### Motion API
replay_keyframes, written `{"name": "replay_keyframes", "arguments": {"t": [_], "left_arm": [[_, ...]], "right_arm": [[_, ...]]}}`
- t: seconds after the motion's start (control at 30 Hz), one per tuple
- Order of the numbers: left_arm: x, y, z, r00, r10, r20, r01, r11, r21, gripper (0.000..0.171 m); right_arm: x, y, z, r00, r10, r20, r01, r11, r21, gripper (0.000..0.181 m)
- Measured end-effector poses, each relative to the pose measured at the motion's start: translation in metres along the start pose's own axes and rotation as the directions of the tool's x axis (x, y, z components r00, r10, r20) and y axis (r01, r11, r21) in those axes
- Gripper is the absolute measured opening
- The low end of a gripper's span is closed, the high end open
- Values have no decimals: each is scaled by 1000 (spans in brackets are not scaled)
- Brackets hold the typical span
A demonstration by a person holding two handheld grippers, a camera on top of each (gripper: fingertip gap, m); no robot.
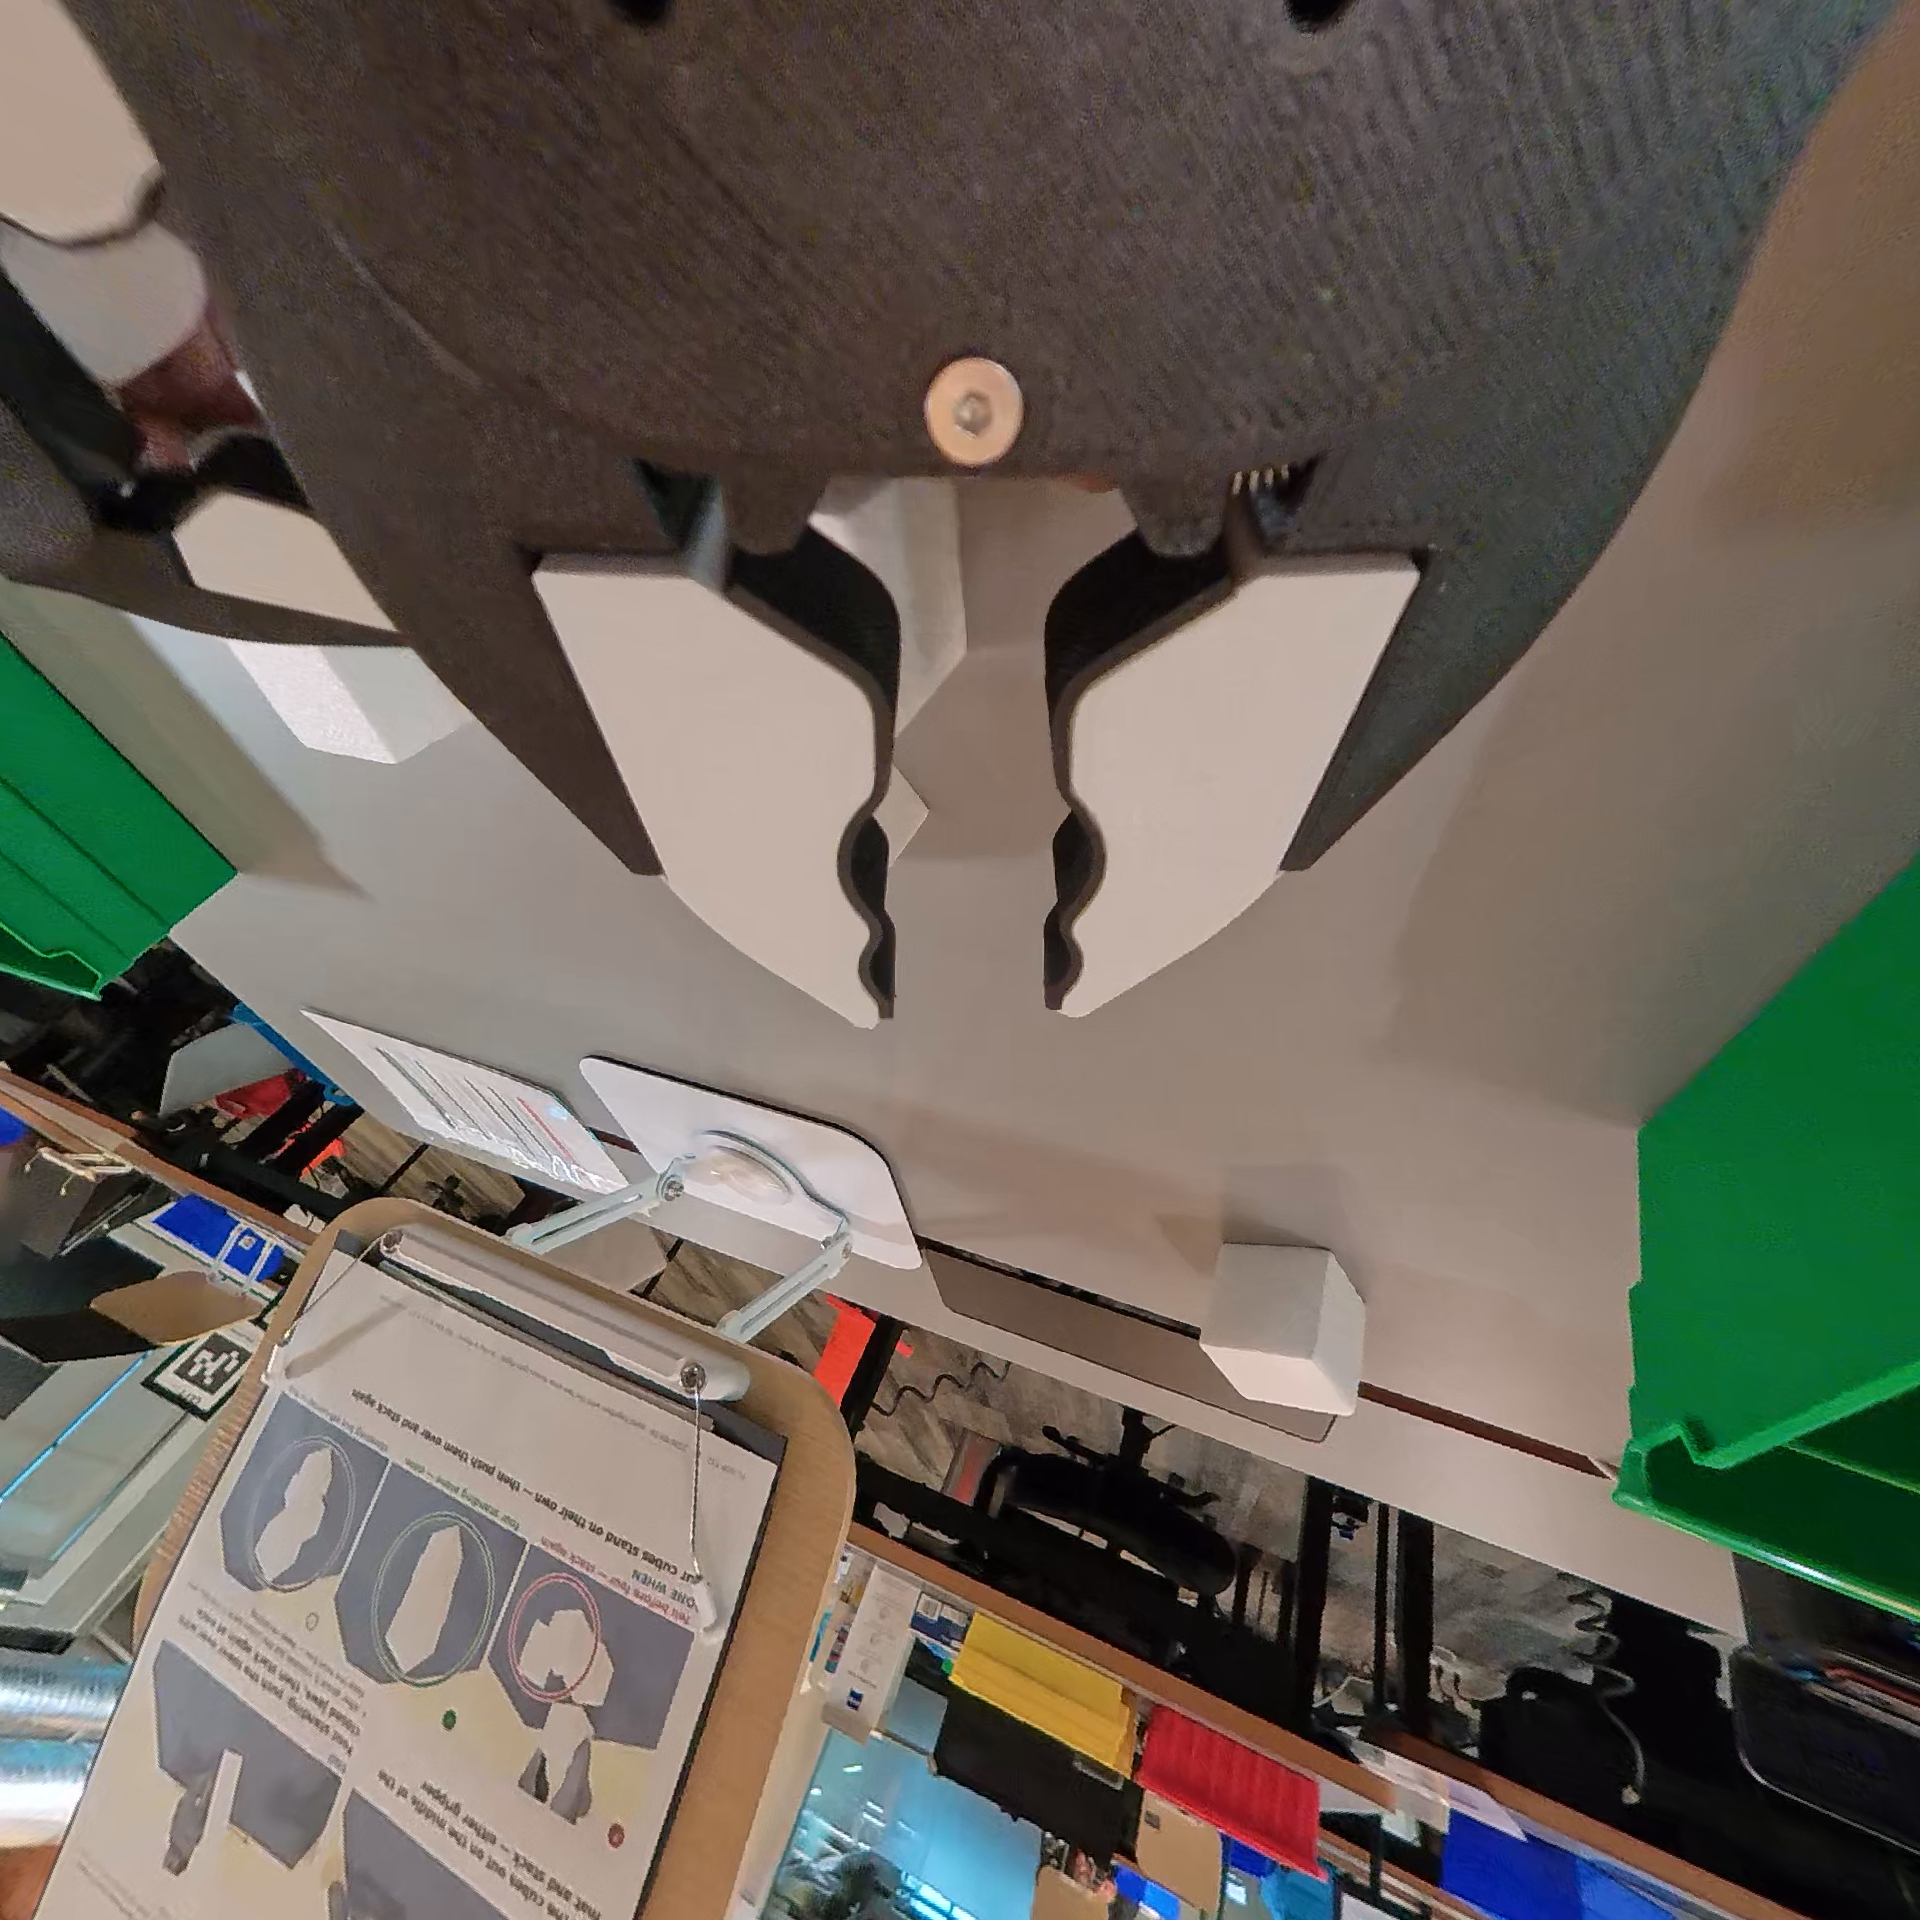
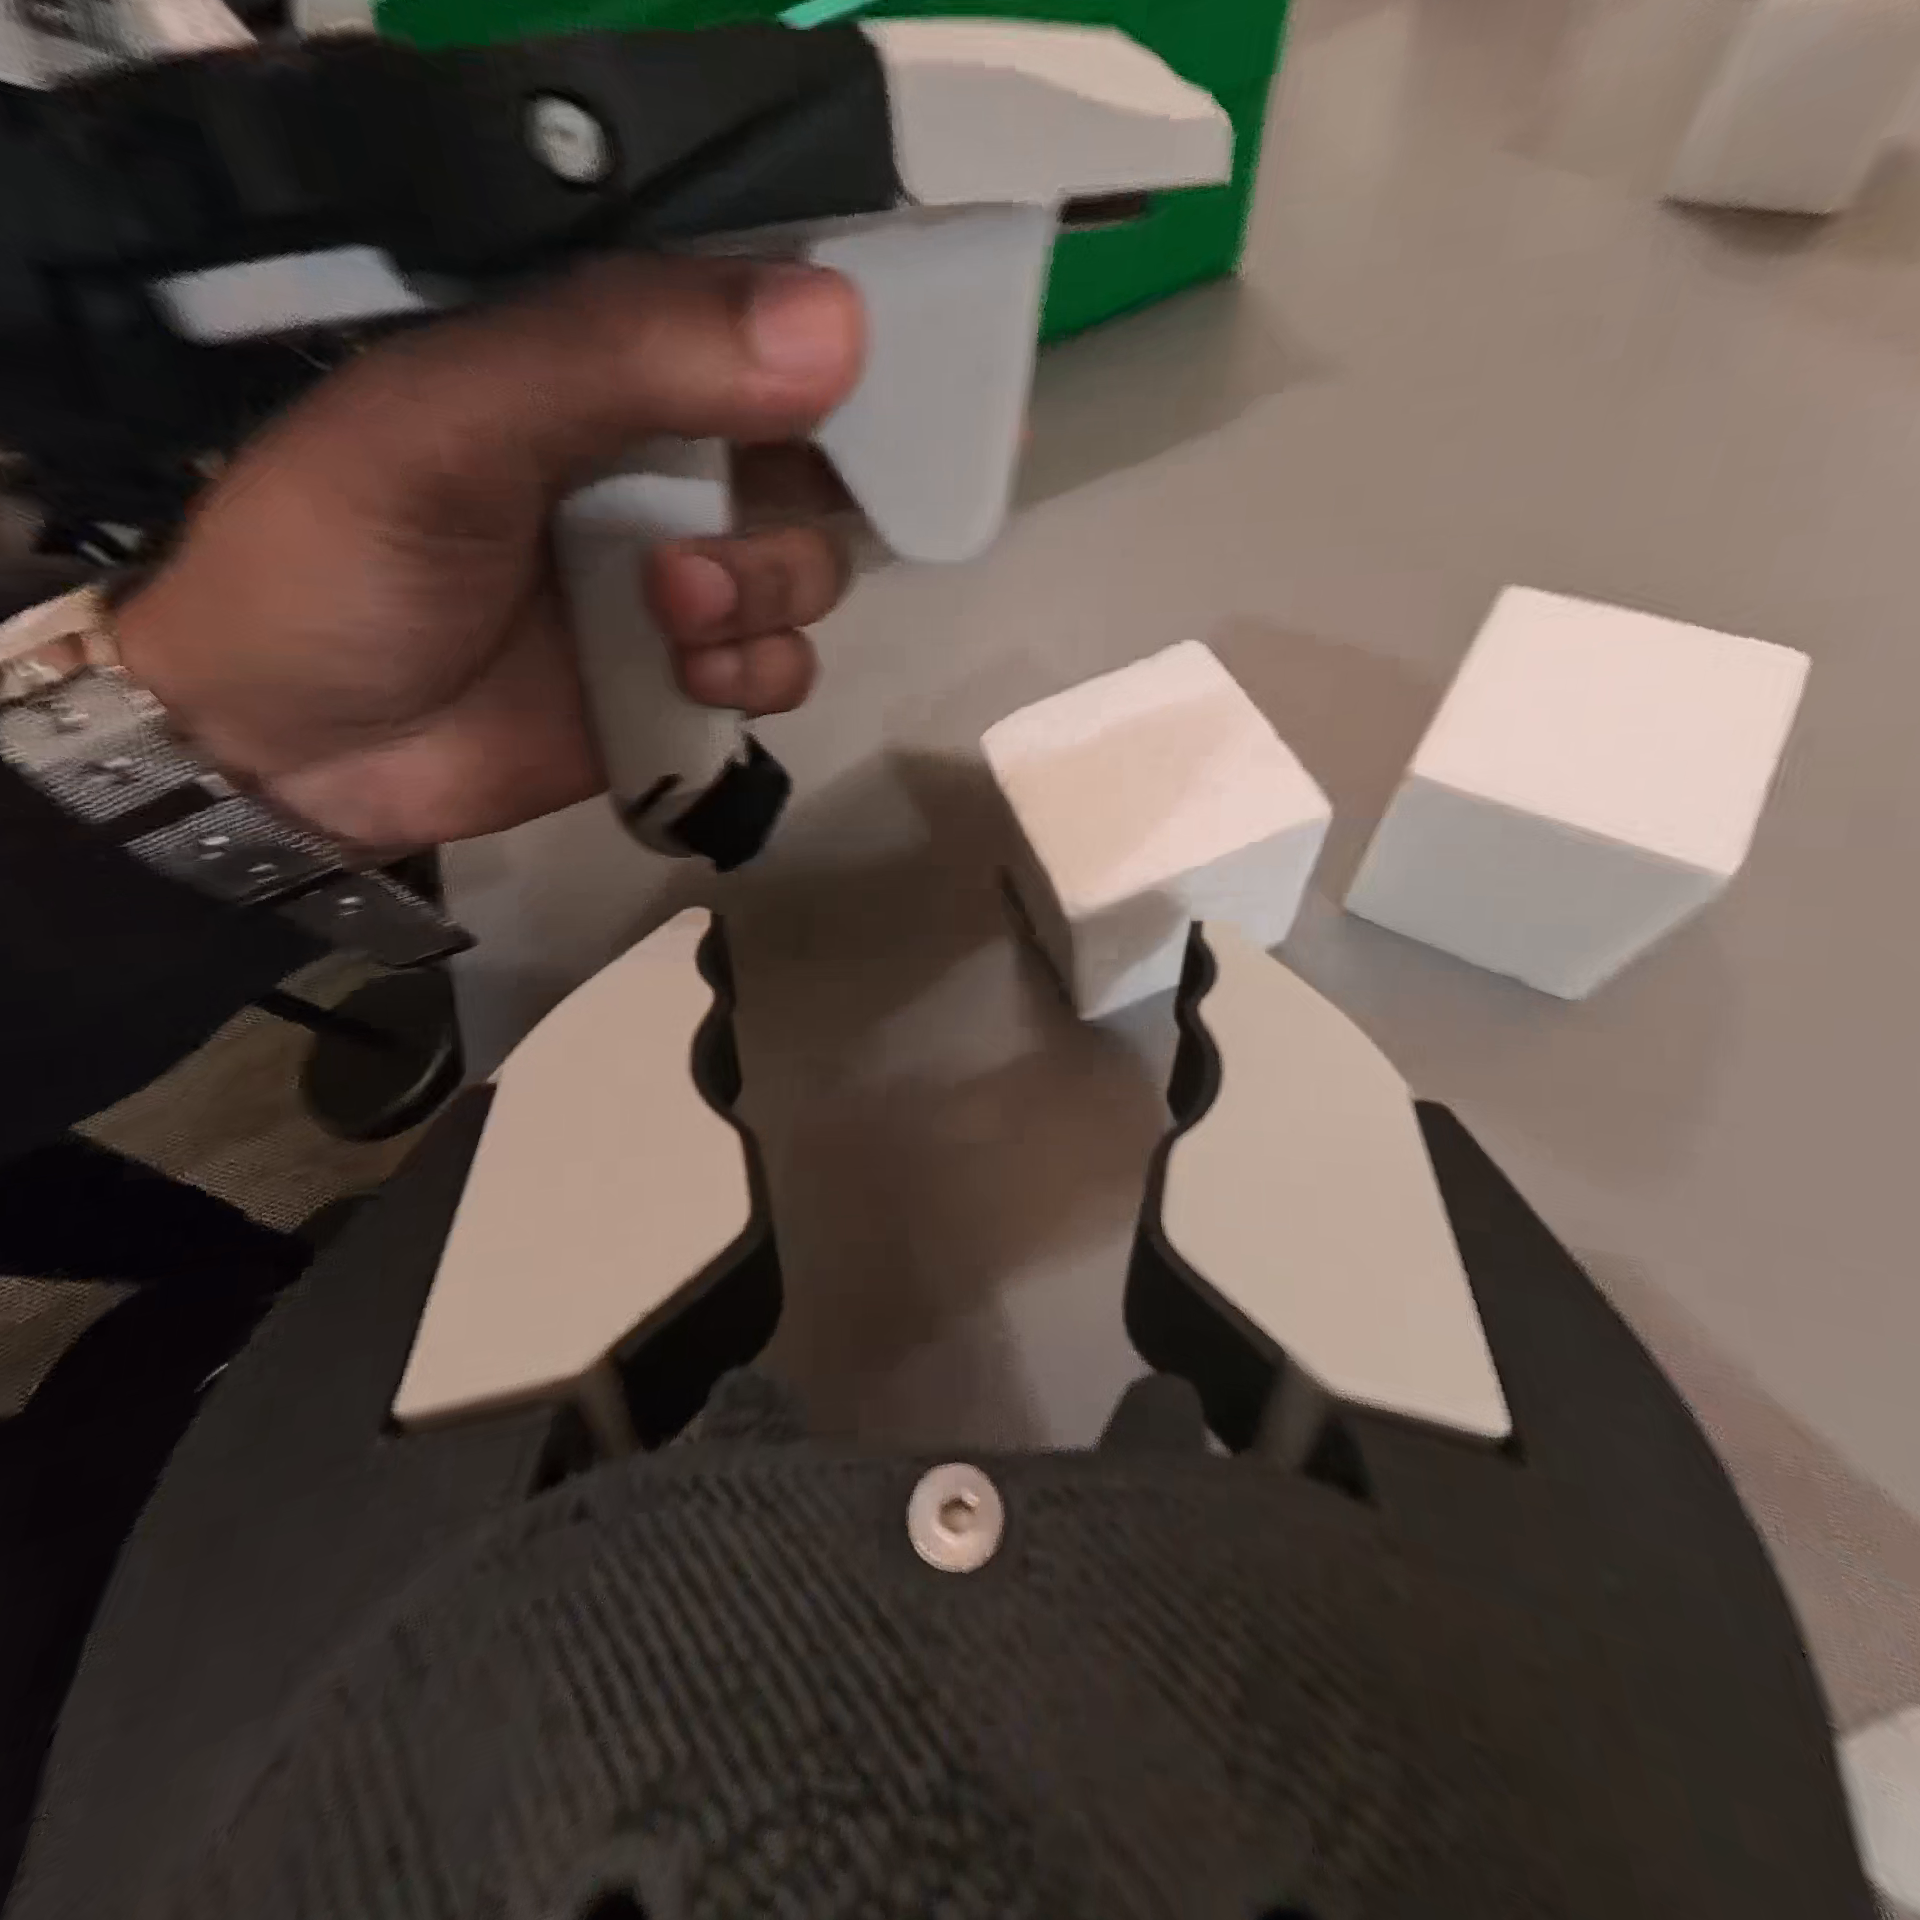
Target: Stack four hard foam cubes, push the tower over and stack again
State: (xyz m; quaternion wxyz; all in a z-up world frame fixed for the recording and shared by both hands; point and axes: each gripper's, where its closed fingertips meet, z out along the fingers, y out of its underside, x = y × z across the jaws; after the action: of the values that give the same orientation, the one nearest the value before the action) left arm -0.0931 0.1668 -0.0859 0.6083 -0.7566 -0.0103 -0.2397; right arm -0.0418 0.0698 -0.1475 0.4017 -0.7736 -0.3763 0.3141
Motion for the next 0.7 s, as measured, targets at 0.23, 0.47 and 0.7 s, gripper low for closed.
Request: {"name": "replay_keyframes", "arguments": {"t": [0.23, 0.47, 0.7], "left_arm": [[-3, -1, 1, 1000, 0, -8, 0, 1000, -8, 26], [-3, -2, 1, 1000, 17, -3, -17, 1000, -1, 26], [-3, -2, 1, 1000, 13, -7, -13, 1000, -3, 26]], "right_arm": [[19, -7, -14, 994, -49, -98, 55, 997, 55, 81], [26, -11, 9, 972, -65, -227, 71, 997, 18, 77], [28, -13, 14, 964, -103, -244, 106, 994, -2, 53]]}}
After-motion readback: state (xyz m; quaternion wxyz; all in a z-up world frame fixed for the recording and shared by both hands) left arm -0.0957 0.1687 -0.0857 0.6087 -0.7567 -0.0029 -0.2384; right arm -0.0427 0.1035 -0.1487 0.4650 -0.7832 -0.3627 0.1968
